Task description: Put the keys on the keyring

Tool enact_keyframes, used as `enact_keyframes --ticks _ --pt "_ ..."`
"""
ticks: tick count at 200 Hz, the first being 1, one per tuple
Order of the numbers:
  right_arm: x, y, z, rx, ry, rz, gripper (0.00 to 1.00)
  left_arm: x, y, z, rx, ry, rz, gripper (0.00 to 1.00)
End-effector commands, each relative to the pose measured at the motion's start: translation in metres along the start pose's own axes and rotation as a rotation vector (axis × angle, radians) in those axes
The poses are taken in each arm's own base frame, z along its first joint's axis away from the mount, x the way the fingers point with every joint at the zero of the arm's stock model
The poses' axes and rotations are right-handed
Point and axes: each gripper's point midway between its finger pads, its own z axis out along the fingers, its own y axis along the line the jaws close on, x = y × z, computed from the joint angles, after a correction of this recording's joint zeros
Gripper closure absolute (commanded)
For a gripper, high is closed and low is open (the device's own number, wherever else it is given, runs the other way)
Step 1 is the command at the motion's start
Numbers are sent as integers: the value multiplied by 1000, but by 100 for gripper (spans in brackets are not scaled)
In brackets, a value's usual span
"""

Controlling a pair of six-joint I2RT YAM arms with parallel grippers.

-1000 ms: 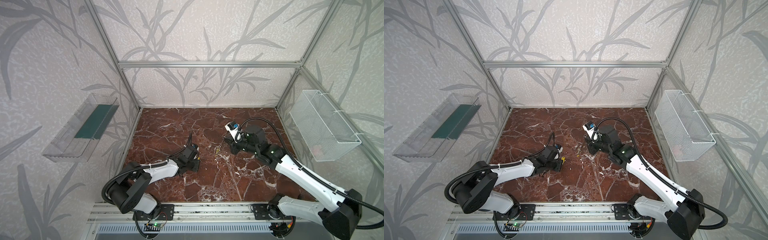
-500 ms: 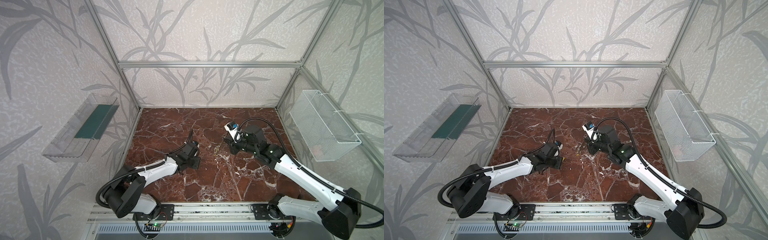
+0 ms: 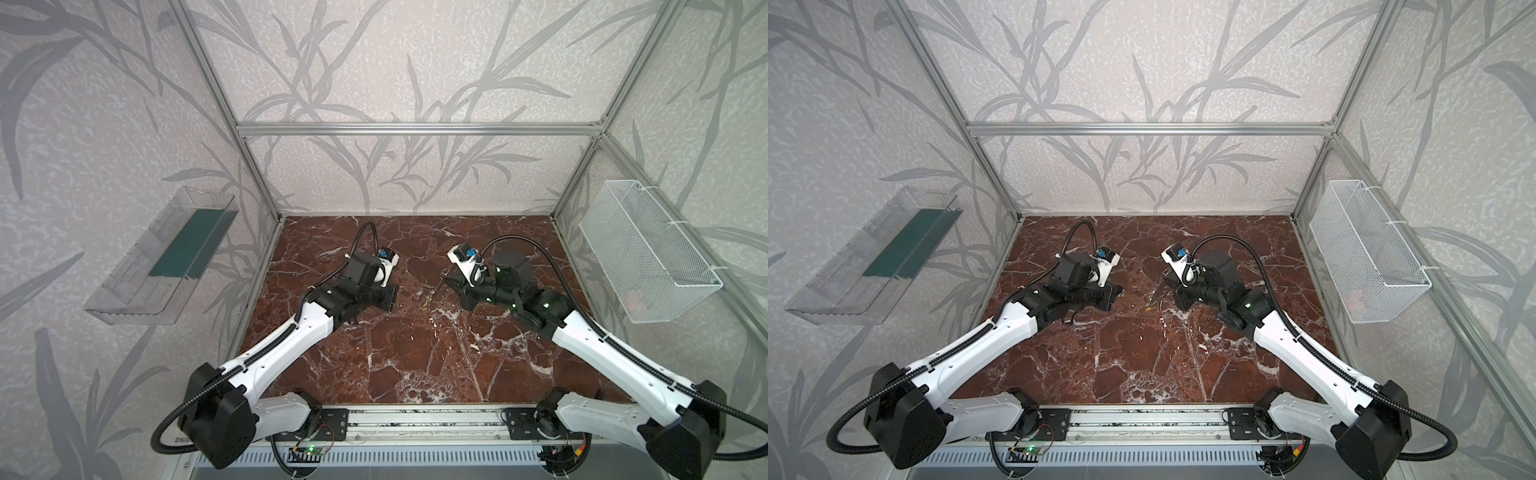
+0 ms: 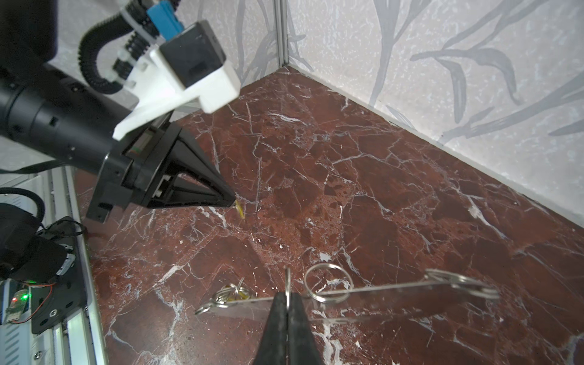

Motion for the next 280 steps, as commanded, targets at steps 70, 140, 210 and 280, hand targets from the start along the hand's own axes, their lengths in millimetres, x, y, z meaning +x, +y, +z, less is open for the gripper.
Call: enact_keyframes --ticks 70,140,210,280 --pt "-13 28 -11 -149 -84 -136 100 -17 -54 -32 296 -5 180 100" --pt "-8 35 -12 -172 -69 -168 100 -42 -53 -52 236 -123 278 100" --pt "-17 47 -6 -172 -38 -188 100 -60 -61 -67 198 -224 399 100" --pt "-25 40 0 -123 -32 -161 100 -58 -72 -64 195 -235 459 100"
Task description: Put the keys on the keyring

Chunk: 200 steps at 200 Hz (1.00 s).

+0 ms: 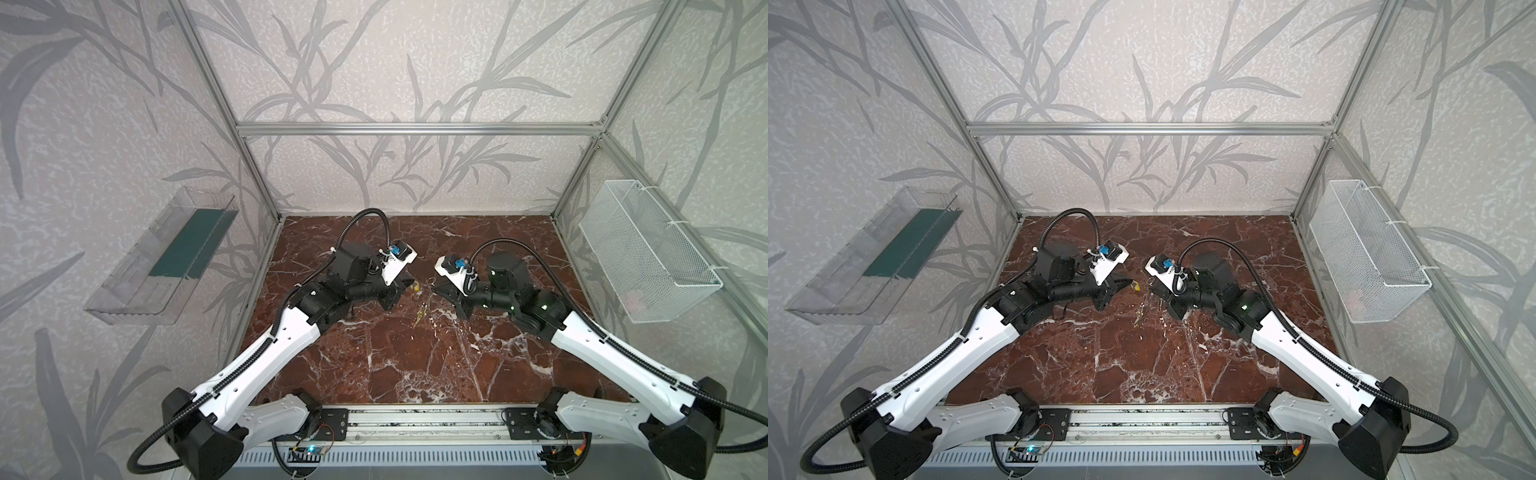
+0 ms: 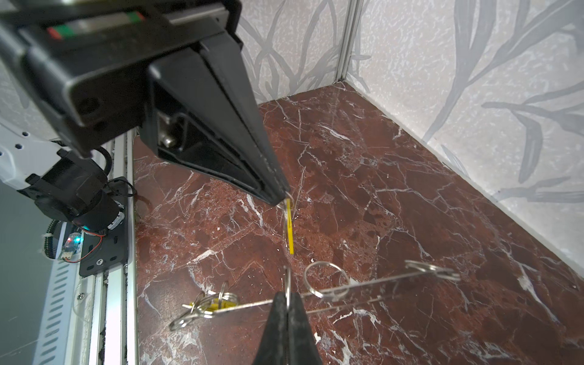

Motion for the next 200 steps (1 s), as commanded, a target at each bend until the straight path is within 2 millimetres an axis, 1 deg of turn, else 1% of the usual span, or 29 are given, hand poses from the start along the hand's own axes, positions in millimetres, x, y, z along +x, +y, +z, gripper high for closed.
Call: enact_keyframes --ticks 1,74,162,200 --pt "-17 -4 -2 28 -33 -6 100 -15 -1 -7 -16 -45 61 100" --pt "-21 -3 3 18 -44 -2 100 -15 -10 -1 12 -25 87 100" --pt "-23 -3 5 14 -47 -2 100 -19 -22 7 55 -18 94 100" --pt "-25 -3 5 16 -53 -4 100 -18 -25 9 63 -10 95 100"
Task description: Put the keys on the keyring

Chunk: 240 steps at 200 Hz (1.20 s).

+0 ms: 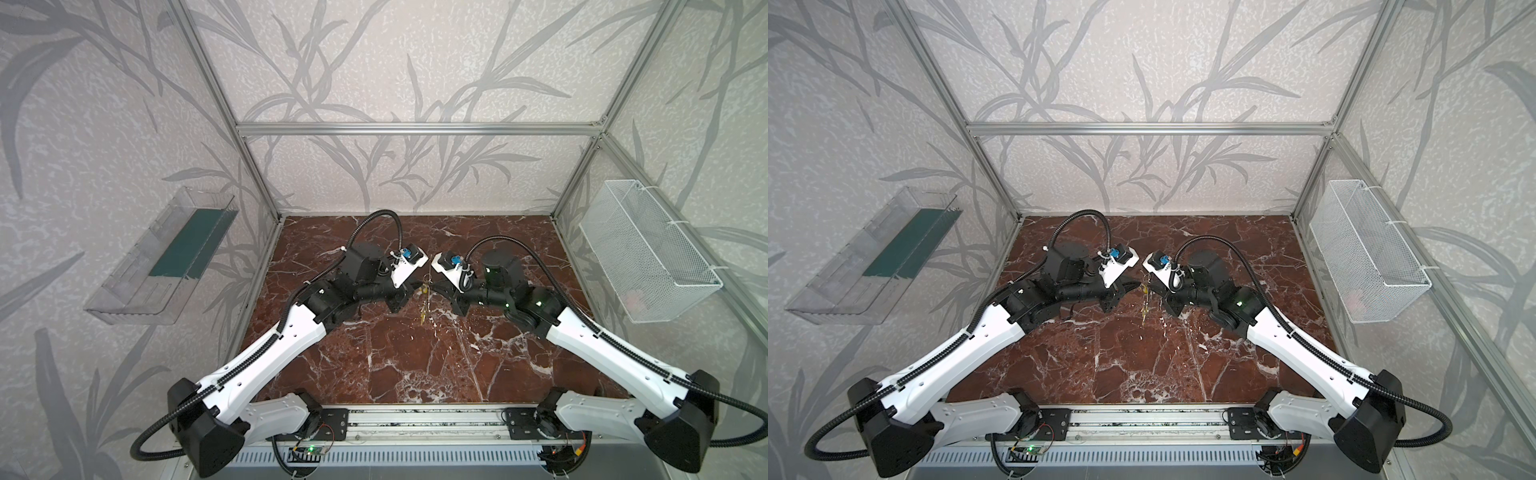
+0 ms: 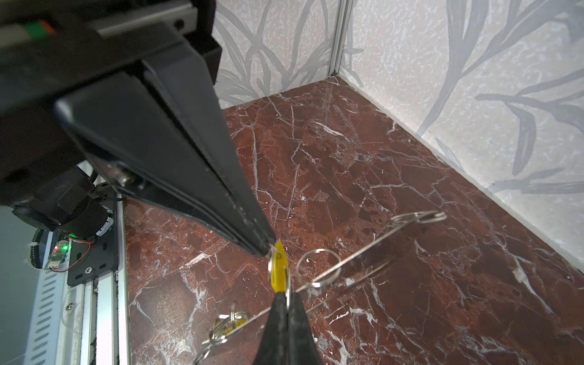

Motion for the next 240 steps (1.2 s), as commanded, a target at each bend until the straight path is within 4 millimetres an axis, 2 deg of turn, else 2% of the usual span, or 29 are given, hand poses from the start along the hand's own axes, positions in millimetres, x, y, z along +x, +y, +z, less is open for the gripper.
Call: enact_keyframes --ticks 1,49,113,179,240 --pt "-23 0 -4 2 -63 -14 100 -12 -4 -2 14 -24 38 100" --pt "-24 1 -4 -2 -73 -7 100 -12 -5 -1 11 -25 44 100" --pt "-19 1 -6 6 -68 -5 100 -13 4 -5 -51 -56 35 100" --pt "-20 0 -7 14 -76 0 100 -5 2 -1 -36 -21 29 100" --pt "-22 3 -9 -1 -86 -2 100 -7 -1 0 -12 -23 28 100"
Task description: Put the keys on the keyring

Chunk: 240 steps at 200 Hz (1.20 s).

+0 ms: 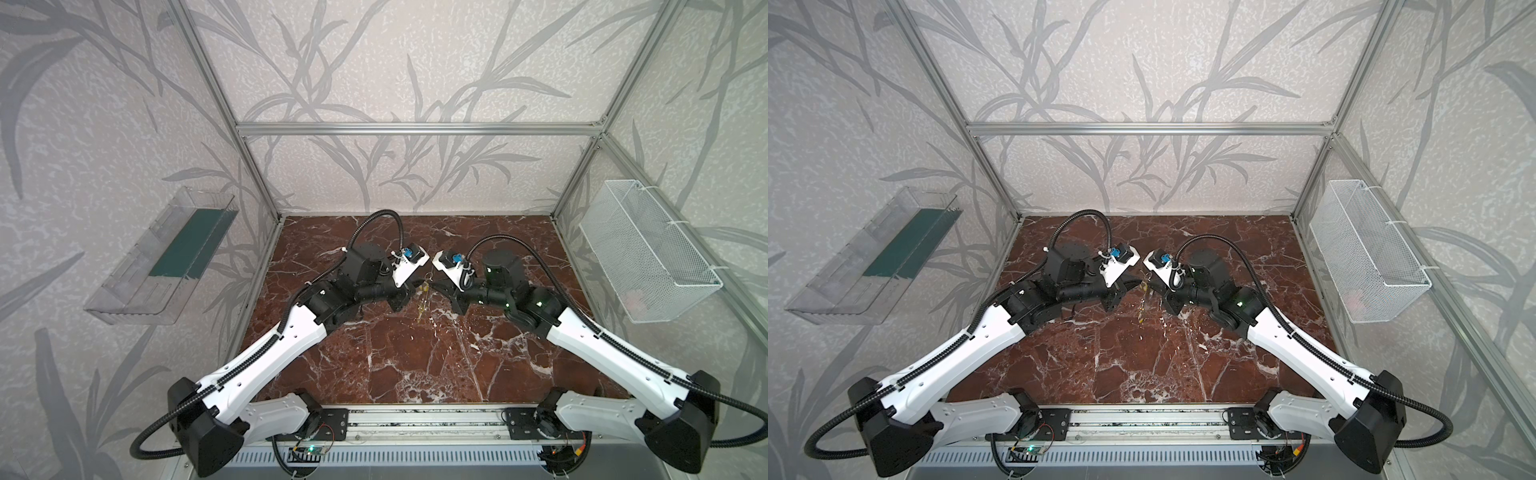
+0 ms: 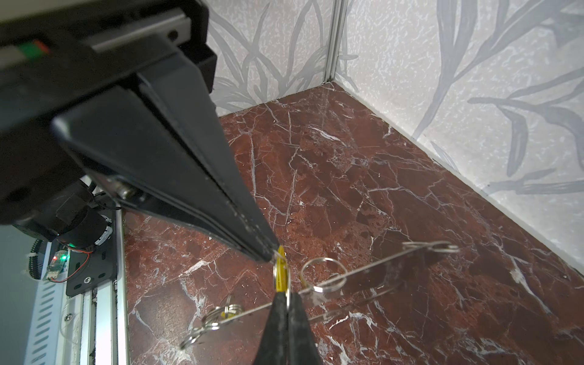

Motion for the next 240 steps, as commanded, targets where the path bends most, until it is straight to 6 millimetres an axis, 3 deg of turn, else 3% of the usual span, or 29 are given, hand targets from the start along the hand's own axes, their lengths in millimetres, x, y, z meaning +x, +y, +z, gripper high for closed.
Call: enact_keyframes --ticks 1,116,240 --pt "-17 5 -8 -12 -65 -16 100 -1 -4 -1 15 -4 15 100" --pt "-17 7 -9 -17 -67 -11 100 -2 -9 2 32 -5 27 100" --pt "-16 6 -10 -7 -70 -3 100 -4 3 -2 -45 -32 5 100"
